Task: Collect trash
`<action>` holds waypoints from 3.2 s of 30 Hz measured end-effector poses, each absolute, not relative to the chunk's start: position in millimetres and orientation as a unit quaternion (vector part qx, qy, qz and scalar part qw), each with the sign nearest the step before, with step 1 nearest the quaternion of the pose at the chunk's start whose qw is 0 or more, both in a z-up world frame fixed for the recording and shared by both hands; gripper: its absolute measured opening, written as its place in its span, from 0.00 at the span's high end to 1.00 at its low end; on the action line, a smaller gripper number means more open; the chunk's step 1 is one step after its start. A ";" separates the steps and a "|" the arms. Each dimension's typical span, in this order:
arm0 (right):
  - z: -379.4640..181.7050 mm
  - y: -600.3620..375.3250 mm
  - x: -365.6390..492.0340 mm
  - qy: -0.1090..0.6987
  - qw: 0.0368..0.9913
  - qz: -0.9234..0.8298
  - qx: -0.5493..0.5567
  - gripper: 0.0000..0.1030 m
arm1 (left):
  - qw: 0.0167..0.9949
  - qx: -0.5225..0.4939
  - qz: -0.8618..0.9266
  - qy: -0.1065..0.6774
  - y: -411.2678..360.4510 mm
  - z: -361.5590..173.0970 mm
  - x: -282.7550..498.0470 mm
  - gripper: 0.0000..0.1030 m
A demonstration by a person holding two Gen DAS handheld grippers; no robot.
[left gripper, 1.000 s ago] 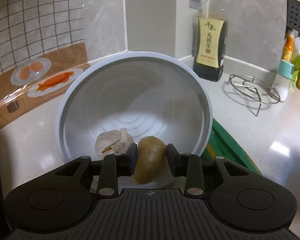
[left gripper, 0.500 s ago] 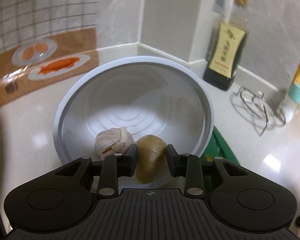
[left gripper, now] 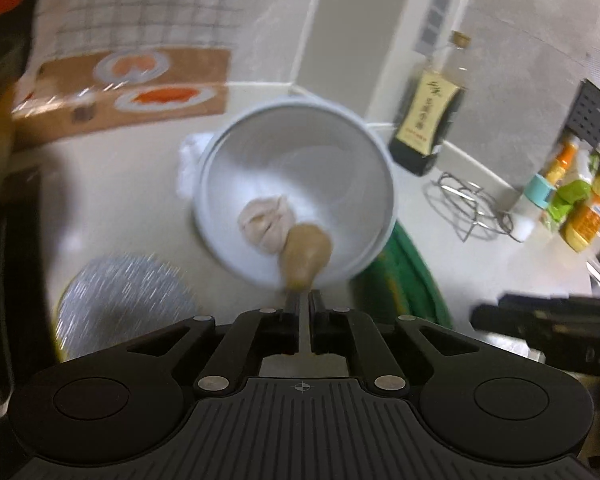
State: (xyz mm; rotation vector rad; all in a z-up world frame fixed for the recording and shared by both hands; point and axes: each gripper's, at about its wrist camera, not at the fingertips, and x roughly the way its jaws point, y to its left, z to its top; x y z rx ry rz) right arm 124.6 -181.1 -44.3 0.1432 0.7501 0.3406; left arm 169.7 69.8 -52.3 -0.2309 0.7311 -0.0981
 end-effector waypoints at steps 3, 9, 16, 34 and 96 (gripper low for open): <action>-30.5 -151.5 132.9 0.347 0.914 0.205 0.051 0.51 | 0.907 -0.154 -0.020 0.391 80.7 -58.2 157.4 0.92; -20.0 -65.8 172.3 0.341 0.908 0.243 0.028 0.61 | 0.905 -0.173 -0.031 0.387 94.8 -60.2 117.8 0.90; -53.4 -15.8 219.5 0.356 0.921 0.125 -0.096 0.57 | 0.914 -0.202 -0.048 0.349 113.5 -49.0 85.9 0.90; -31.2 -35.6 185.2 0.459 0.852 0.250 -0.023 0.61 | 0.903 -0.230 -0.029 0.363 123.2 -66.9 93.7 0.89; -71.6 -264.9 90.5 0.373 0.919 0.079 0.096 0.48 | 0.910 0.023 -0.066 0.409 -46.3 -75.3 262.7 0.77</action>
